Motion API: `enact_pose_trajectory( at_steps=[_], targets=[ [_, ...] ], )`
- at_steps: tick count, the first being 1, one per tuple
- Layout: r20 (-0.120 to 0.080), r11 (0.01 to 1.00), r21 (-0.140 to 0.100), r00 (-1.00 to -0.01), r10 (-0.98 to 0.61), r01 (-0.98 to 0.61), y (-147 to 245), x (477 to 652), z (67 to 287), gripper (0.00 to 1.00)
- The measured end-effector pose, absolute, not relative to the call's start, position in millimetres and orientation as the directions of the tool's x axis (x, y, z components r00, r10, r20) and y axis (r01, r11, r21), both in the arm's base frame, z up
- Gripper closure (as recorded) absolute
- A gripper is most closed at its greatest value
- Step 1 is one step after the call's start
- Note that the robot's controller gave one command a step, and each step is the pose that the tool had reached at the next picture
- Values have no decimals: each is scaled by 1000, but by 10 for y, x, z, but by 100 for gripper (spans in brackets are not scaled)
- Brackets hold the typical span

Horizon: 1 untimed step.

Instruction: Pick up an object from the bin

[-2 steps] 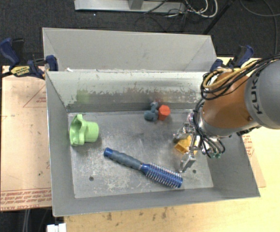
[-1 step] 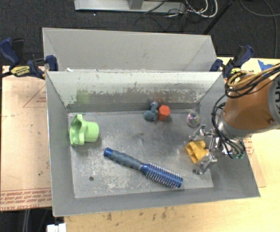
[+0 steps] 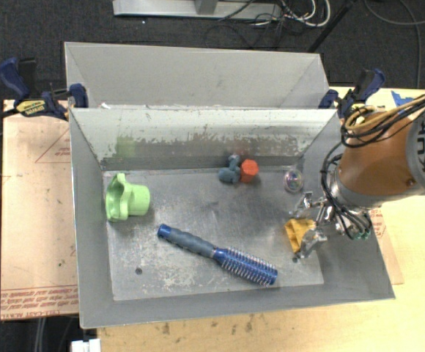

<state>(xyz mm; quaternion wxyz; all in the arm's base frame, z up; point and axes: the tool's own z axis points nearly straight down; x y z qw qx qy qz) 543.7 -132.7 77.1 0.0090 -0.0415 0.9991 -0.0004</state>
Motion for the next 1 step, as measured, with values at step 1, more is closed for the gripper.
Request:
enact_pose_trajectory(
  at_steps=[1],
  targets=[
    [-12,988,-3,-988,-151,-151,-1216,5470,2361,100]
  ],
)
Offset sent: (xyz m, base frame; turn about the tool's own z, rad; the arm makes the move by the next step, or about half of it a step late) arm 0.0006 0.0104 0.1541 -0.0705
